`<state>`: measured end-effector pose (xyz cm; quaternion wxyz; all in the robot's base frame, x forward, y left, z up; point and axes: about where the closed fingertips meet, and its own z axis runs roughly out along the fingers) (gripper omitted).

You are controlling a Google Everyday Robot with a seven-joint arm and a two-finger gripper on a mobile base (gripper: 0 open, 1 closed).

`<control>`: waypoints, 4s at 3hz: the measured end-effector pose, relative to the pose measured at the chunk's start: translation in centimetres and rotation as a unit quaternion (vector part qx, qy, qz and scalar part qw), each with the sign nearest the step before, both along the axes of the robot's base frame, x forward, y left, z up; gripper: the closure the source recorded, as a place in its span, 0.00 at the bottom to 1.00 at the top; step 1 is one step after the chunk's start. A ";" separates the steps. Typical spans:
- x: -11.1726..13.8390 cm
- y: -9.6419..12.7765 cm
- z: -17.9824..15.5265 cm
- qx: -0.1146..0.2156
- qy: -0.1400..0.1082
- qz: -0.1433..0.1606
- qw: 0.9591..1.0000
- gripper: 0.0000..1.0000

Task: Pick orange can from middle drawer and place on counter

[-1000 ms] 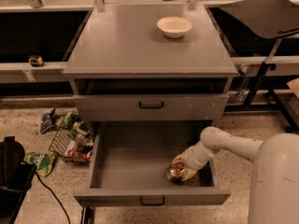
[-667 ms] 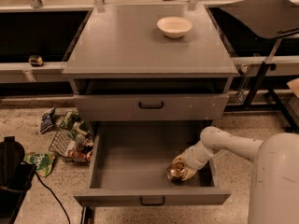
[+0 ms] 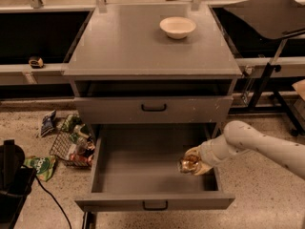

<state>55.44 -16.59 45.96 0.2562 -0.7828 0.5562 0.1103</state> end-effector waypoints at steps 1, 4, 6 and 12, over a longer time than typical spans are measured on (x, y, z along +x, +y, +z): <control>-0.2 -0.4 5.5 -0.014 -0.029 -0.004 0.999 1.00; 0.8 -1.7 11.8 -0.009 -0.073 0.002 0.997 1.00; 2.3 -4.8 23.9 -0.013 -0.162 0.016 0.987 1.00; 9.9 -6.4 43.0 -0.033 -0.277 0.042 0.959 1.00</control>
Offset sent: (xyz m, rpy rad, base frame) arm -0.0016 -0.0037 0.0494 -0.0249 -0.0514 -0.0071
